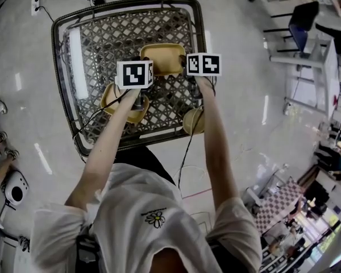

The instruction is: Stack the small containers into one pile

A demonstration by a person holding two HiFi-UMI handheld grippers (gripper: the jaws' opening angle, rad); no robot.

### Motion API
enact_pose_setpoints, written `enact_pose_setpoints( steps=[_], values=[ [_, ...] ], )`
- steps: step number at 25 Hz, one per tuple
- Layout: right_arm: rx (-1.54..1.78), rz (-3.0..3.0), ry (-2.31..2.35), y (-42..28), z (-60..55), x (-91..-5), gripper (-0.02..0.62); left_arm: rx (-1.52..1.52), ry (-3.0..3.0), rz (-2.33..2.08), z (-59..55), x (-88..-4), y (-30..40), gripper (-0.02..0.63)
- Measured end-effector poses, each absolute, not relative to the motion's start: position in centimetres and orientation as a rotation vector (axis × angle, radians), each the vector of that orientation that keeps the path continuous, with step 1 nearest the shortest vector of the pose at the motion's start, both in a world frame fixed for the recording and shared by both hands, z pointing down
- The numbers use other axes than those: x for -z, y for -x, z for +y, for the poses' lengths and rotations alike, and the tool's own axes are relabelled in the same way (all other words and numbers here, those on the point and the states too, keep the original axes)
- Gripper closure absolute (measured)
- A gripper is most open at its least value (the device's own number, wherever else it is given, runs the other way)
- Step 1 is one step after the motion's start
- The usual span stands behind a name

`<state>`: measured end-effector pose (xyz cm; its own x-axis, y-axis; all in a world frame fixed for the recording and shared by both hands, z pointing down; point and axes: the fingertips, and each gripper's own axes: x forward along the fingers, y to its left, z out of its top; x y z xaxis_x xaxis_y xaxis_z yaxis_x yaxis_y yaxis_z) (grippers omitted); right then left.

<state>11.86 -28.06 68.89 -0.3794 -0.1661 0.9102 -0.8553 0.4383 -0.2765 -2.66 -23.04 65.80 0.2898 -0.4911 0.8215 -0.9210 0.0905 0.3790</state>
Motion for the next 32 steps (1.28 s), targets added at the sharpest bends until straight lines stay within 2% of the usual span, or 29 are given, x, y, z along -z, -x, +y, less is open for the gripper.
enact_pose_setpoints(
  steps=[2,5,10,17,26,32],
  values=[
    [-0.973,-1.809,-0.875,-11.9,-28.1,-68.9,0.536,-0.541,-1.545,-1.342,-23.0,-65.9,2.7,0.473],
    [-0.974,-1.806,-0.879,-12.2,-28.0,-68.9,0.54,-0.583,-1.519,-1.332,-22.4,-66.8,2.6,0.472],
    [-0.956,-1.805,-0.884,-11.9,-28.3,-69.2,0.551,-0.614,-1.522,-1.374,-23.2,-67.8,3.4,0.534],
    [-0.942,-1.836,-0.916,-12.3,-28.6,-67.4,0.551,-0.59,-1.522,-1.37,-23.5,-66.2,2.8,0.555],
    [-0.782,-2.017,-1.096,-11.9,-29.5,-55.9,0.551,-0.475,-1.681,-1.507,-25.6,-55.8,3.4,0.566],
    [-0.609,-2.199,-1.285,-11.2,-27.7,-44.2,0.551,-0.353,-1.882,-1.685,-24.7,-44.1,4.5,0.569]
  ],
)
